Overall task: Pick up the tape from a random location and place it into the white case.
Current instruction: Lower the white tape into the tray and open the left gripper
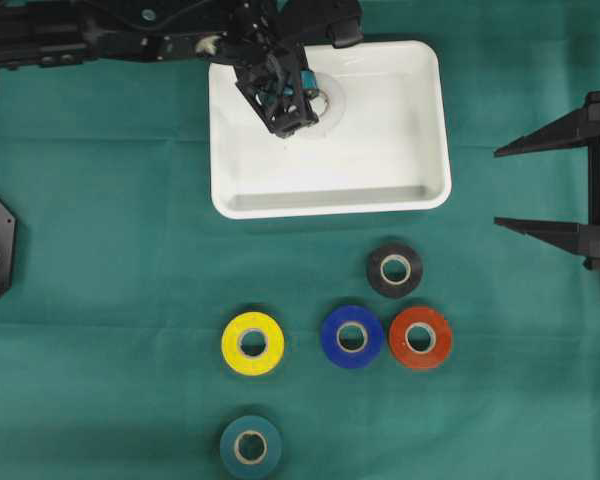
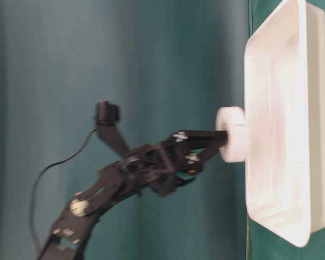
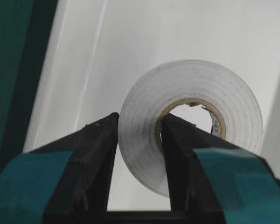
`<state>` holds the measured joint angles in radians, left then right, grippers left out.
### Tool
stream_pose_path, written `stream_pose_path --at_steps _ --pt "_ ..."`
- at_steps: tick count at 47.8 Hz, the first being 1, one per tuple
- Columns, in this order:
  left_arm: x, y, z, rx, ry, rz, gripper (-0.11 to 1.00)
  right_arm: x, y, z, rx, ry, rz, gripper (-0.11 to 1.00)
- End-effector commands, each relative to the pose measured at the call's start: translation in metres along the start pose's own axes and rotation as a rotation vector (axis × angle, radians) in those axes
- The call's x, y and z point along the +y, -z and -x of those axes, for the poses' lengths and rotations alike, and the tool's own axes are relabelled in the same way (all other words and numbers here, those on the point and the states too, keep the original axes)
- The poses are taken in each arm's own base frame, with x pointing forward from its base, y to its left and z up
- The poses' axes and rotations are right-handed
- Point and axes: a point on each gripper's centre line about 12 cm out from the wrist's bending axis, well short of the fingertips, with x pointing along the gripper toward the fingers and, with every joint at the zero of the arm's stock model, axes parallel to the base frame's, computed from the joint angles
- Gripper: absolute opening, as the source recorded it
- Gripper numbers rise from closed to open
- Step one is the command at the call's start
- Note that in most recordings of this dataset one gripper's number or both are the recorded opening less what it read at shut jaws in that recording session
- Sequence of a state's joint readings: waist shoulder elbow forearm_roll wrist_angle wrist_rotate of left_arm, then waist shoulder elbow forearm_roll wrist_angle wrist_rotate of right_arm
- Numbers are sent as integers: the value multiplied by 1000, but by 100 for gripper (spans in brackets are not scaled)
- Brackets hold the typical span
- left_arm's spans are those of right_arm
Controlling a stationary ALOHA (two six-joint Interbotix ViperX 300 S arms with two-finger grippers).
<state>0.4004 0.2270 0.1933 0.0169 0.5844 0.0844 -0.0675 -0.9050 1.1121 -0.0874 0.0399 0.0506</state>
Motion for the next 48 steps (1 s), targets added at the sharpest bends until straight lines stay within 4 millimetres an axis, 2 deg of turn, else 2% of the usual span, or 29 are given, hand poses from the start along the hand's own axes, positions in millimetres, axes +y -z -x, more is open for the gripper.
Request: stream_pose_path --at_steps 1,14,37,39,48 --pt "2 -5 -1 -21 -3 4 24 0 -12 -1 -28 1 5 91" --pt "9 10 -34 39 -7 22 24 0 -12 -1 -28 -1 5 91" --pt "1 6 -35 14 3 10 26 0 -11 -2 -25 0 5 91" --pt "-2 3 -35 -5 4 5 32 0 -11 -2 -25 -1 5 91" --pt "-7 1 -35 -22 9 -2 87 0 -11 -3 -23 -1 3 91"
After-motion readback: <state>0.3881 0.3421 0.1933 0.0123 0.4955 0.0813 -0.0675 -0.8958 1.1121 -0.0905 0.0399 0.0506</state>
